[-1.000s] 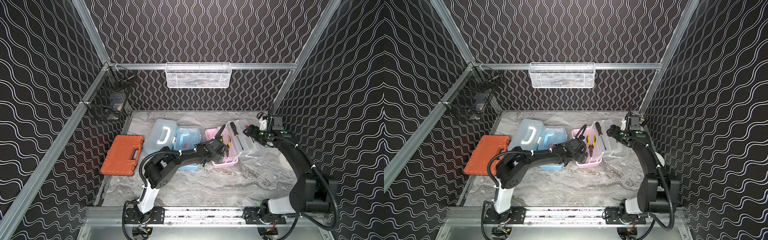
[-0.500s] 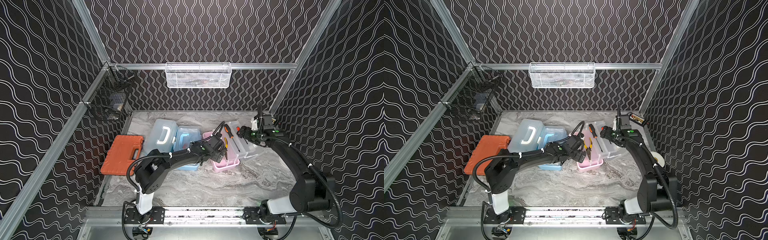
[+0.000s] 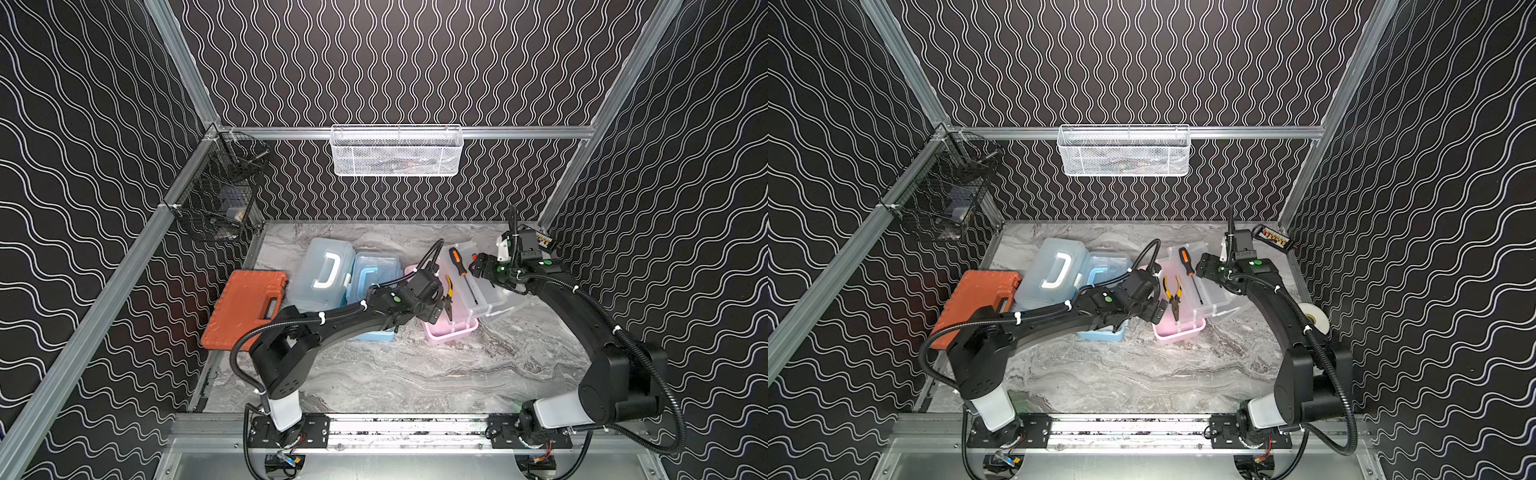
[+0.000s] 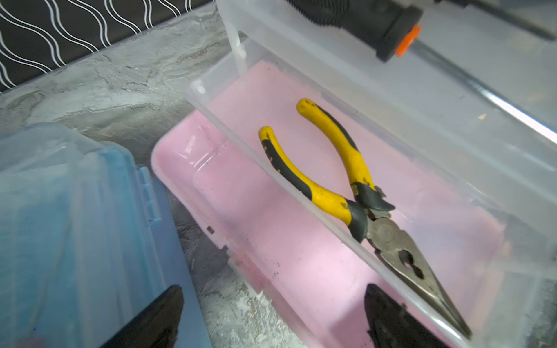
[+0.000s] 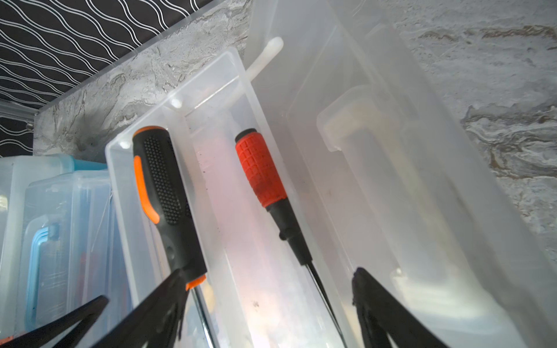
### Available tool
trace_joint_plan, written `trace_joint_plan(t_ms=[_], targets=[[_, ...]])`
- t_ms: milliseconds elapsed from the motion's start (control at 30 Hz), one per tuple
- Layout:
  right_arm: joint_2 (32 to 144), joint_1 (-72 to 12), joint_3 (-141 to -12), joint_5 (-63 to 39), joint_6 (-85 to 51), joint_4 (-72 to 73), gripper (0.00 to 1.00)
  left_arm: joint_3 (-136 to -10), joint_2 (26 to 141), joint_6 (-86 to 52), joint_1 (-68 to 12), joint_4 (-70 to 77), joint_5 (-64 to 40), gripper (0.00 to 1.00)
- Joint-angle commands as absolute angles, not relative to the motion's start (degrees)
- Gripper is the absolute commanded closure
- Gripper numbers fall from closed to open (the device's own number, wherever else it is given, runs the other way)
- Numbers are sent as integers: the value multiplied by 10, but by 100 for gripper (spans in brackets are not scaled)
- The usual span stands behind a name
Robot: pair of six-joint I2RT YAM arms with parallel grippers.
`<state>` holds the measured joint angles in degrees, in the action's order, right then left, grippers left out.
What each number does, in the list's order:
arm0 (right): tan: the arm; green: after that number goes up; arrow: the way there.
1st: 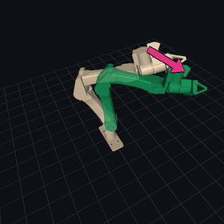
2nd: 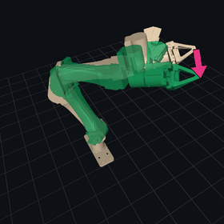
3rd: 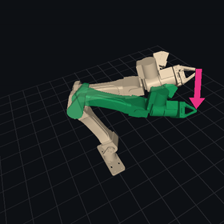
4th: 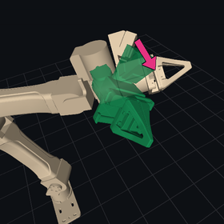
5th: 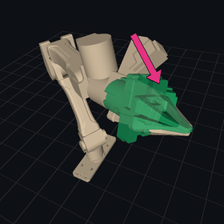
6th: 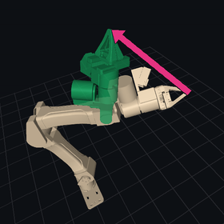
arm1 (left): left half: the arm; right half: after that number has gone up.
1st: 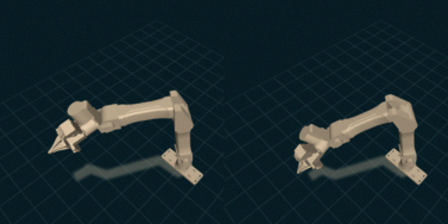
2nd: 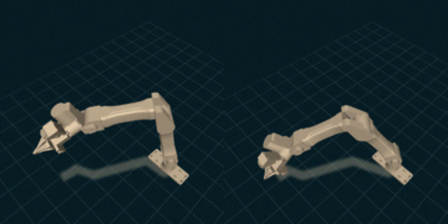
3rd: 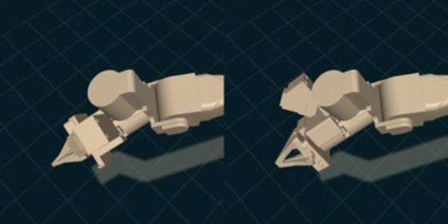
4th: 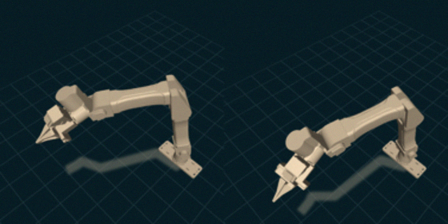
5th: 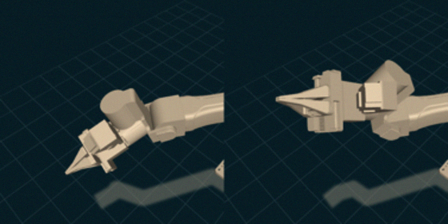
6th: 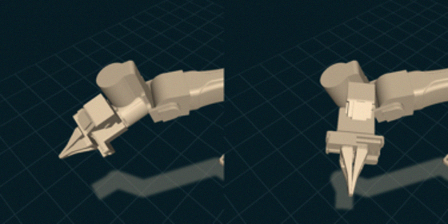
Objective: Close toolboxes
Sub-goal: Close the toolbox lid.
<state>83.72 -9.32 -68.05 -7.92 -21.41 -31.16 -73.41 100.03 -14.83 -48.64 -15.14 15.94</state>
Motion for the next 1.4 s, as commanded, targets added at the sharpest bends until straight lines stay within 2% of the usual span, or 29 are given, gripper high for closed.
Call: trace_joint_plan(t_ms=[0,533,900,1367], targets=[[838,-102,-684,-79,-207,-322,13,-722,972,-138,-485,-149,178,2],[839,-213,-698,16,-200,-347,12,-655,864,-153,-485,-143,208,2],[865,-276,-715,62,-200,-353,11,-647,879,-170,-485,-115,189,2],[870,-289,-721,74,-200,-354,11,-711,951,-178,-485,-102,165,2]])
